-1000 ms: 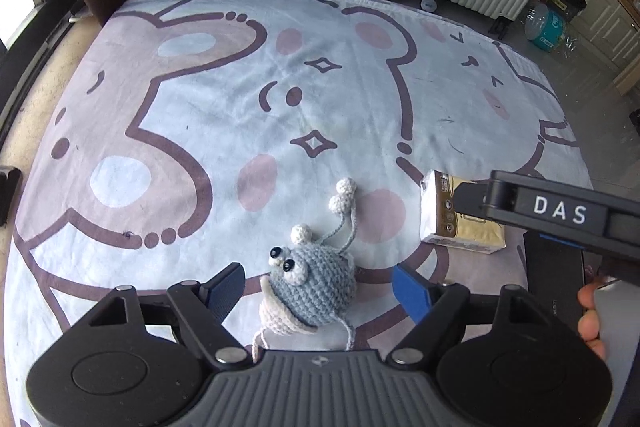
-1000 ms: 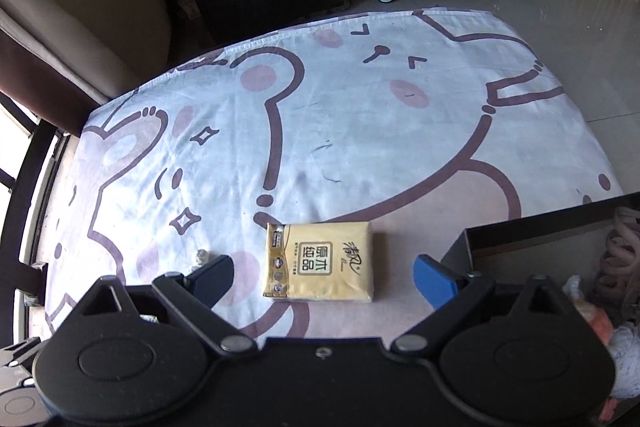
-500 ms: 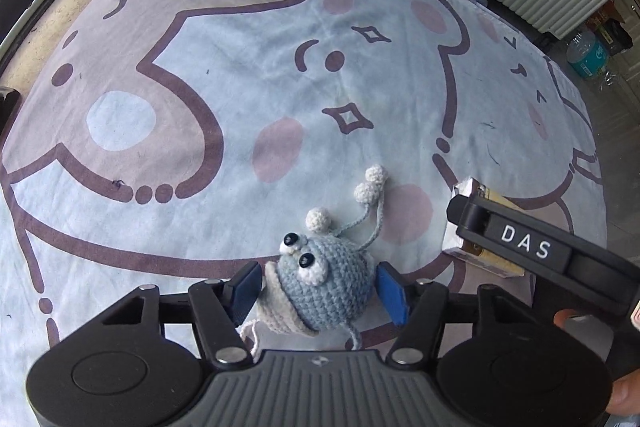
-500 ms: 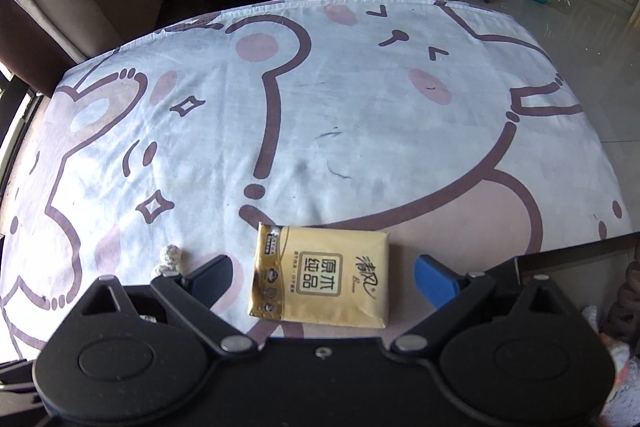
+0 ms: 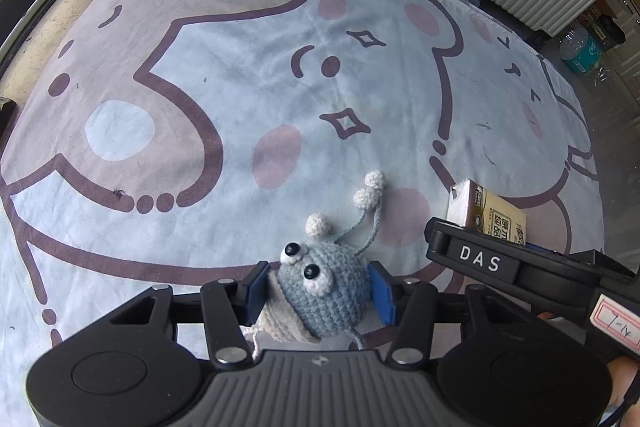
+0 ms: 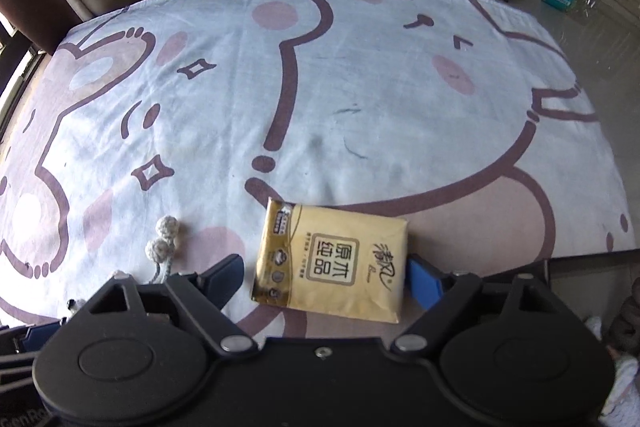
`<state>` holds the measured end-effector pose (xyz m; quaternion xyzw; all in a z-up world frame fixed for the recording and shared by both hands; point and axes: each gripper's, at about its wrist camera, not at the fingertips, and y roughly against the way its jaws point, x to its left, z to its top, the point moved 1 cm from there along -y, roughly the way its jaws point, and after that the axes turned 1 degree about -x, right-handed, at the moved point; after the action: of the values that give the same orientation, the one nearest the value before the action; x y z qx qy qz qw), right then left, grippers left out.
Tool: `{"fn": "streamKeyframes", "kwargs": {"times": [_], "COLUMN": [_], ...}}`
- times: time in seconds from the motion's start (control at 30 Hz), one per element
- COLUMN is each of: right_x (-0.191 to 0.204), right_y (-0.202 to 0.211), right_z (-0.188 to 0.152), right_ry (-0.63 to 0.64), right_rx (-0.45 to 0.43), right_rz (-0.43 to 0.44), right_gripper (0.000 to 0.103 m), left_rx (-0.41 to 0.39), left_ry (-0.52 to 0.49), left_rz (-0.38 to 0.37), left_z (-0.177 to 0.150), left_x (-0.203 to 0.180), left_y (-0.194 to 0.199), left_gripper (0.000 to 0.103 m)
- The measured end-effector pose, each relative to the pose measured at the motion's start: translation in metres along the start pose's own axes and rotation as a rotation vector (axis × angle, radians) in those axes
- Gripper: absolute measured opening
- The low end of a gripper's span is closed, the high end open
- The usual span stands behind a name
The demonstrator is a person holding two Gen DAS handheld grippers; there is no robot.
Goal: Organize objects
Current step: 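Lift the grey mouse with the left tool while the right tool lifts the tissue pack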
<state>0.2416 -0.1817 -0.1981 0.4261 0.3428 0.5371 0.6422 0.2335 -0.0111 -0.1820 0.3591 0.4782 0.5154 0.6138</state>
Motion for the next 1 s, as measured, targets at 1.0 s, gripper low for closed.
{"fn": "streamKeyframes", "kwargs": {"times": [1.0], "right_x": [-0.045], "right_y": [0.119], "right_z": [-0.014], "right_ry": [-0.036], "right_rx": [-0.208], "right_rz": [0.069], "right_gripper": [0.075], "left_rx": [-0.250], "left_ry": [-0.072], "left_rz": [0.041], "left_z": [-0.015], "left_x": [-0.031], "left_y": [0.102], "left_gripper": [0.053]}}
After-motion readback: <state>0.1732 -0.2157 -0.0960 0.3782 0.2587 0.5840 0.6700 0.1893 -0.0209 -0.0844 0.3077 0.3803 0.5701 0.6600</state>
